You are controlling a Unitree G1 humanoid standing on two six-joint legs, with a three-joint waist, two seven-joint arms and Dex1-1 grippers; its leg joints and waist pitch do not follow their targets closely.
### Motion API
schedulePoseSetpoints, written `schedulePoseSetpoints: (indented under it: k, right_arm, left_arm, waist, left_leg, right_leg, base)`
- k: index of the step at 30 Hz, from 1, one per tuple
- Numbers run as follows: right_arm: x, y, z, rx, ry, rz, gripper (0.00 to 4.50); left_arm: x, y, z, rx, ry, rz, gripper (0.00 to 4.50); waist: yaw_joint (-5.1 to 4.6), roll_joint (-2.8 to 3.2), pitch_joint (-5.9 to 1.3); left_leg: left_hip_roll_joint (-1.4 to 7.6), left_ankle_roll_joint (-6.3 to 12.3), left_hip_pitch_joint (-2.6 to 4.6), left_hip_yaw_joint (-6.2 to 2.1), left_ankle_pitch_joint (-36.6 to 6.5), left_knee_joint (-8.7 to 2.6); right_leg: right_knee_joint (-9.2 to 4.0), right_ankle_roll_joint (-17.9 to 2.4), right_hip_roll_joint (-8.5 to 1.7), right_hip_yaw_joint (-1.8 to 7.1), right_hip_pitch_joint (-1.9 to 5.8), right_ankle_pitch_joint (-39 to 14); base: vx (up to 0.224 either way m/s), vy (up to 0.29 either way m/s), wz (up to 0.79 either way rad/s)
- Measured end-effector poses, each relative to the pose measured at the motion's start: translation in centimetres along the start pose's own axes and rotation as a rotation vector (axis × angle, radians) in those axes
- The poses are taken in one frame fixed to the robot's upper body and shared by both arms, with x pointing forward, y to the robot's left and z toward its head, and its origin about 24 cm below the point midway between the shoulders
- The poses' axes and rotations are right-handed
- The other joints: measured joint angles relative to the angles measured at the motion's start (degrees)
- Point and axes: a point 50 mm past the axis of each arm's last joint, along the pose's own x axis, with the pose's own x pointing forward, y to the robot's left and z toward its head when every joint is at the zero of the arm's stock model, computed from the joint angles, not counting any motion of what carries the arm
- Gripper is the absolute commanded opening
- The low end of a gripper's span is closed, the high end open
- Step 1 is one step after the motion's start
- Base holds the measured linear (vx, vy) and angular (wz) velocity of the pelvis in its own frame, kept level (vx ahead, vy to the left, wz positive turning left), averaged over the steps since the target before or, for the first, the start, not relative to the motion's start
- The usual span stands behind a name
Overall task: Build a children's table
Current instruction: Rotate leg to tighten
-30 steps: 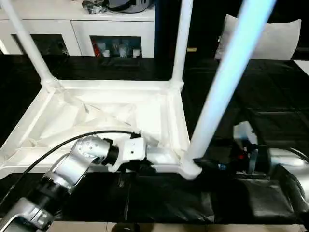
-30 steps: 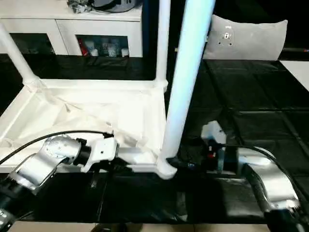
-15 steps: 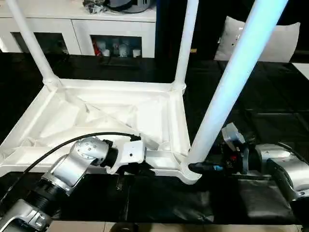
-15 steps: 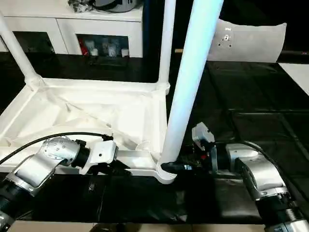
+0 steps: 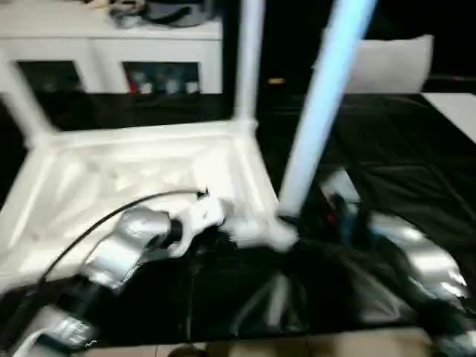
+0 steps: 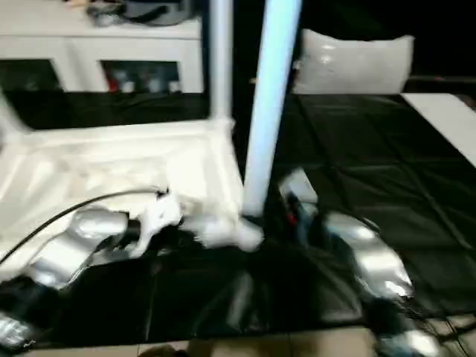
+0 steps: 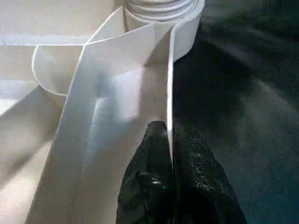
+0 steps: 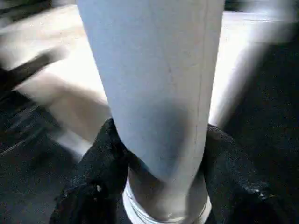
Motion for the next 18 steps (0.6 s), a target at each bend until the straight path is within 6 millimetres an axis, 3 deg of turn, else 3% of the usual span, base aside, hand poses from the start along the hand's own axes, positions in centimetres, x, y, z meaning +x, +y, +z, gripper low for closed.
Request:
schedulePoseSetpoints:
  k: [3, 5, 7, 8, 13, 14, 18]
  right_arm:
    - [1.4, -0.6, 0.5, 0.044, -0.023, -0.172, 2.01]
    - [1.6, -0.7, 0.6, 0.045, -0.040, -0.203, 2.54]
    - [1.7, -0.6, 0.6, 0.041, -0.052, -0.204, 2.67]
    - [1.6, -0.6, 0.6, 0.042, -0.061, -0.204, 2.96]
    - [0.7, -0.6, 0.4, 0.033, -0.080, -0.170, 3.17]
    - [0.1, -0.8, 0.3, 0.008, -0.083, -0.147, 3.49]
    - [-1.2, -0.9, -0.5, -0.053, -0.079, -0.075, 3.69]
  left_arm:
    - [1.8, 0.0, 1.2, -0.032, -0.019, 0.095, 0.00]
    - [2.2, 0.0, 1.5, -0.031, -0.024, 0.117, 0.00]
    - [2.2, 0.0, 1.6, -0.025, -0.025, 0.121, 0.00]
    - [2.2, 0.0, 1.6, -0.016, -0.027, 0.121, 0.00]
    - [1.8, 0.2, 1.7, 0.062, -0.030, 0.112, 0.00]
    - [1.5, 0.3, 1.5, 0.087, -0.027, 0.101, 0.00]
    - [0.7, 0.6, 1.1, 0.135, -0.027, 0.063, 0.00]
  waist:
    - [-0.19, -0.03, -0.01]
    - [-0.04, -0.04, -0.02]
    - [0.10, -0.03, -0.03]
    - [0.25, -0.04, -0.04]
    - [1.47, 0.12, -0.13]
    - [1.60, 0.14, -0.12]
    - [1.73, 0.14, -0.11]
  left_leg:
    - [-0.30, 0.00, 0.03, 0.03, 0.0, -0.10]
    - [-0.52, 0.01, 0.02, 0.09, 0.0, -0.27]
    - [-0.53, 0.03, 0.01, 0.21, 0.0, -0.40]
    - [-0.53, 0.04, -0.02, 0.27, 0.0, -0.57]
    - [-0.36, 0.05, -0.38, 0.30, 0.0, -0.62]
    - [-0.33, 0.05, -0.40, 0.30, 0.0, -0.66]
    - [-0.31, 0.03, -0.41, 0.35, 0.0, -0.84]
  right_leg:
    - [-0.02, 0.0, -0.38, 0.03, -0.60, 0.0]
    - [-0.16, 0.6, -0.61, 0.05, -0.65, 0.4]
    - [-0.28, 0.5, -0.66, 0.09, -0.65, 0.7]
    - [-0.36, 0.5, -0.65, 0.09, -0.60, 0.7]
    - [-0.36, 0.6, -0.55, 0.00, -0.82, 0.8]
    - [-0.39, 0.7, -0.54, -0.02, -0.83, 0.8]
    - [-0.55, 0.7, -0.51, -0.03, -0.86, 0.7]
  base:
    - [0.000, 0.000, 0.00]
    - [0.000, 0.000, 0.00]
    - [0.000, 0.000, 0.00]
    - [0.000, 0.000, 0.00]
    - [0.000, 0.000, 0.00]
    - [0.000, 0.000, 0.00]
    - [0.000, 0.000, 0.00]
